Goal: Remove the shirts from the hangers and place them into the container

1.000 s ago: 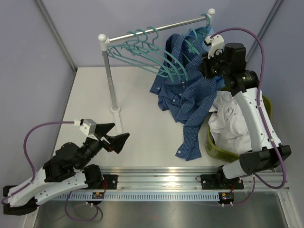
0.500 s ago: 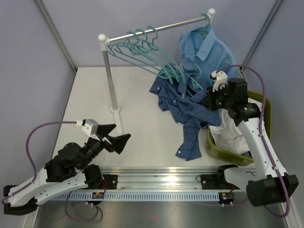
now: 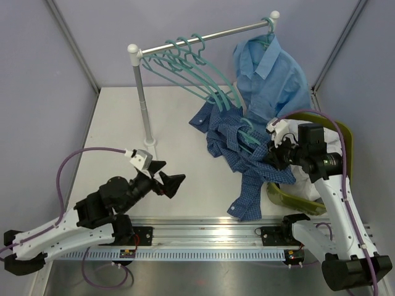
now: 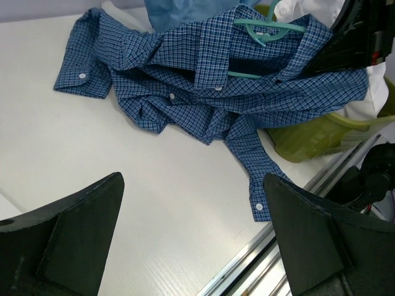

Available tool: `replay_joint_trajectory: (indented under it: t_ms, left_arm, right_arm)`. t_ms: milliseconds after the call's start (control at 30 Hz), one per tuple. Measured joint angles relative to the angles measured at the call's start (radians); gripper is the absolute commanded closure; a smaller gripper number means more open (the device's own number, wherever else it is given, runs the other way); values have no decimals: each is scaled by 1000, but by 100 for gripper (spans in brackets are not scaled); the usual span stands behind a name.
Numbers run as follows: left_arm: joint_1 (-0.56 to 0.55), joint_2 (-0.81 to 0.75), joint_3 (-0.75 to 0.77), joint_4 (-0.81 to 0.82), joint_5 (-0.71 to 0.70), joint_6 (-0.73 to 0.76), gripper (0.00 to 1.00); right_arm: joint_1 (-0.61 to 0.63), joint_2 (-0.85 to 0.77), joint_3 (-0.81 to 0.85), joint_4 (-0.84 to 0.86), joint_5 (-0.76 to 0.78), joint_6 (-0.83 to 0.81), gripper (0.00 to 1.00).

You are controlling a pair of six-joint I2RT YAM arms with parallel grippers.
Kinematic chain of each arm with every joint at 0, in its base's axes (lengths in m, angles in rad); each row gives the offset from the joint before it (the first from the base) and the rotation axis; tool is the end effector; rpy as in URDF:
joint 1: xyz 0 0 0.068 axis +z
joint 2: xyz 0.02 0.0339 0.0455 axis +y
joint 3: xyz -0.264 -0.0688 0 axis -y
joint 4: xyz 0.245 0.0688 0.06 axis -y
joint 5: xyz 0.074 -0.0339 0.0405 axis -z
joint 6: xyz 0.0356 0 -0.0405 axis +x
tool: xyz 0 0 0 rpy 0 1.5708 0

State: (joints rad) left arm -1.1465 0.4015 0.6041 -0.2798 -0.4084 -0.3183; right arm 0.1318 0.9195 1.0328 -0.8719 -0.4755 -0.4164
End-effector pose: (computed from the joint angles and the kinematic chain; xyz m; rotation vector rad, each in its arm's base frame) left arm 0.0587 -0.0956 0.3165 0.3789 1.6576 -0.7764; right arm 0.1696 0.0389 0.3381 -0.8338 2.1002 0.4021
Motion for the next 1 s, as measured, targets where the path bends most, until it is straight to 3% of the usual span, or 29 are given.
replay_joint_trajectory:
  t_ms: [233, 500, 667, 1000]
  left_arm:
    - [0, 237, -10, 144, 41, -82, 1]
    - [0, 596, 42, 313, 48, -240, 1]
    - [0, 771, 161, 318, -40, -373, 6]
    - [1, 951, 305, 198, -293, -514, 23]
  right_arm:
    - [6, 14, 25, -156, -131, -212, 100]
    - [122, 199, 90, -114, -241, -154, 100]
    - [158, 247, 147, -79, -267, -105, 100]
    - [163, 241, 148, -46, -278, -72, 100]
